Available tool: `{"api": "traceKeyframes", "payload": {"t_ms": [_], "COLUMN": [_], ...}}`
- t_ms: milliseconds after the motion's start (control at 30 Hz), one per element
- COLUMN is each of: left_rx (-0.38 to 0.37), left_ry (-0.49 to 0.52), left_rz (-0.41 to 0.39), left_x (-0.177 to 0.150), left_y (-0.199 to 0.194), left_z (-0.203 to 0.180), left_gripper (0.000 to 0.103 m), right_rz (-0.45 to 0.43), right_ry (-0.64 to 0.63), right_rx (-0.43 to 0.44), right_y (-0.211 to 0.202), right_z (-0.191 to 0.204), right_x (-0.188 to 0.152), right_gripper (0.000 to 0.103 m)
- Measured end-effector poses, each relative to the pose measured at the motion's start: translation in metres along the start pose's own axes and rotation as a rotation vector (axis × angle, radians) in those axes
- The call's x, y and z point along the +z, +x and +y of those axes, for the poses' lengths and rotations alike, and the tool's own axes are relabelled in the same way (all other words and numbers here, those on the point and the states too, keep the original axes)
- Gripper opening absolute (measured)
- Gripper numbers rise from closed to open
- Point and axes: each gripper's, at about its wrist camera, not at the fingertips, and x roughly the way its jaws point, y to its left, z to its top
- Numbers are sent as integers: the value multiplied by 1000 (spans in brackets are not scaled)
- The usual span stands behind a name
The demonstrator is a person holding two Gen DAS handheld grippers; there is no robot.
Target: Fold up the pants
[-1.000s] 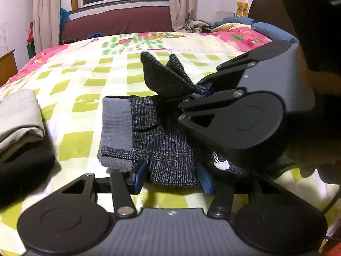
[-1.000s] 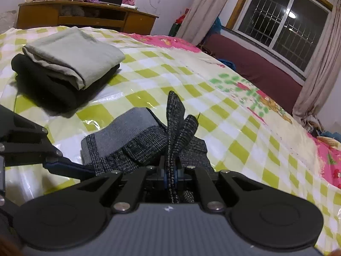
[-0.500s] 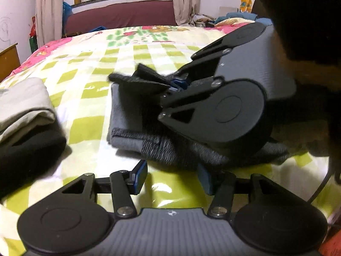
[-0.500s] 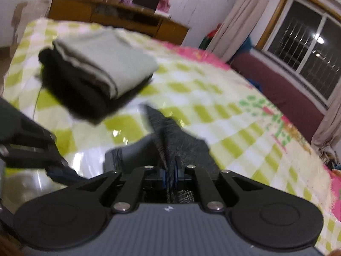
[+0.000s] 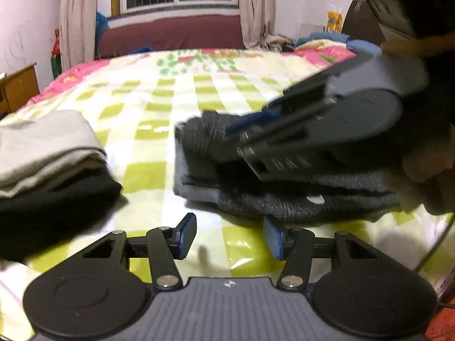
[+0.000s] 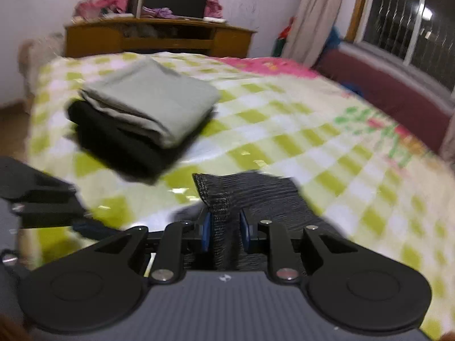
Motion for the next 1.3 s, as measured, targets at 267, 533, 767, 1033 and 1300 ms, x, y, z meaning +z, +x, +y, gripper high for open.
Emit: {"api": "traceKeyframes", "payload": {"t_ms": [267, 533, 767, 1033, 1300], "left_rx": [46, 6, 29, 49, 36], "left_ry": [-25, -32, -67, -51, -64], "left_rz": [-23, -99, -50, -41, -39], "left_x": [4, 23, 32, 29, 28], "left_y": [-2, 11, 52, 53, 50], "left_z": [18, 13, 7, 6, 15], "left_gripper": [66, 66, 66, 51, 58], "right_rz": [41, 61, 125, 206, 199], "right_ry": [8, 192, 284, 374, 286], "right_rx": [-93, -117, -146, -18, 59], "right_y": [10, 11, 59, 74, 75], "right_z": [-4, -50, -88, -108, -127], "right_x": [-1, 14, 25, 19, 24], "right_gripper": [11, 37, 56, 1, 52]}}
